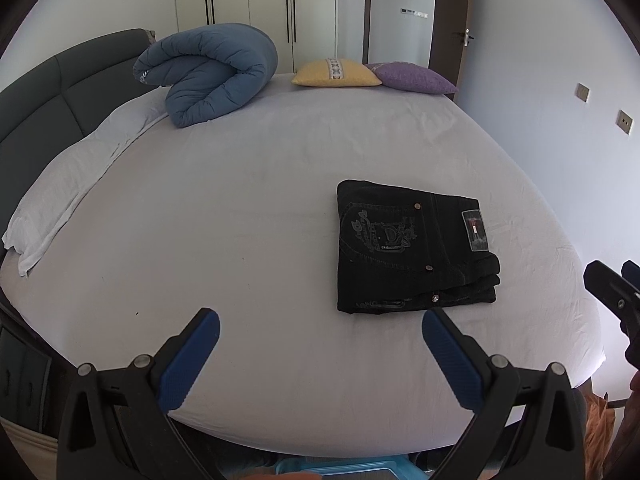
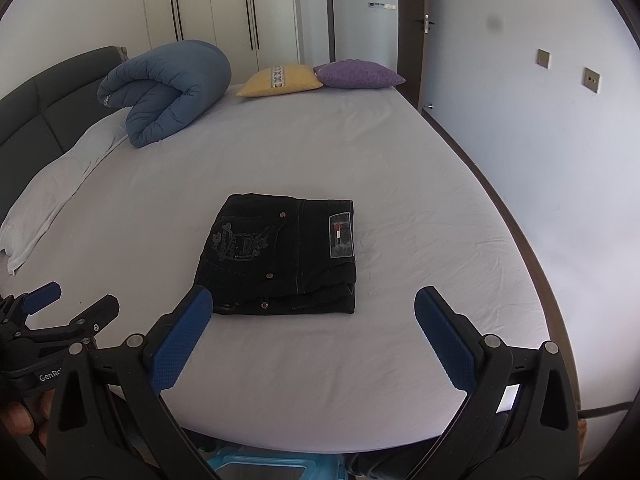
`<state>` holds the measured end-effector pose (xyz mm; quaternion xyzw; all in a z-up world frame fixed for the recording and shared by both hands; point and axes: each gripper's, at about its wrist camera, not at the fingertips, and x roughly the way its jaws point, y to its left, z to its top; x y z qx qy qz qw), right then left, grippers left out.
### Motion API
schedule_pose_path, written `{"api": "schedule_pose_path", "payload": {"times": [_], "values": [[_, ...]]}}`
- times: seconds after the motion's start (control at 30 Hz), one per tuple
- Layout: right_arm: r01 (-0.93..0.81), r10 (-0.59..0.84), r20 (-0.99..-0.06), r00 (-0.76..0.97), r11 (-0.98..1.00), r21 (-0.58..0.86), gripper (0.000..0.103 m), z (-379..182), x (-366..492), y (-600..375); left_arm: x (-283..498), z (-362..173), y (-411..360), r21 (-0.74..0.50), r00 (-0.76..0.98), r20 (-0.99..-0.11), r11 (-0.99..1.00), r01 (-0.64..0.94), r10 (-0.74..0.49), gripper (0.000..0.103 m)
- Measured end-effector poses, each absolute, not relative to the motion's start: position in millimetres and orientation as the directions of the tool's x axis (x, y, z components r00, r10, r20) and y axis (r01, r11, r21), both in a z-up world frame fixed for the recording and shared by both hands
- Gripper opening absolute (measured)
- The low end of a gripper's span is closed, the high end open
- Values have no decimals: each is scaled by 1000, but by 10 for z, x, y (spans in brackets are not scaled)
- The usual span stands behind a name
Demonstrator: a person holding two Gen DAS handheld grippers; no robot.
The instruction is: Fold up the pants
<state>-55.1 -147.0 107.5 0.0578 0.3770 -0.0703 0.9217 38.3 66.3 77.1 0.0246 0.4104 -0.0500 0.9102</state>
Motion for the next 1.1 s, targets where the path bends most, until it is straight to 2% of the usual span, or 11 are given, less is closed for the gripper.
{"api": "schedule_pose_path", "payload": {"times": [1.1], "values": [[179,-72,-729,681,981,70,103,907,-441,-1443,409,703,630,-7,636,-767,992,124,-85,103]]}}
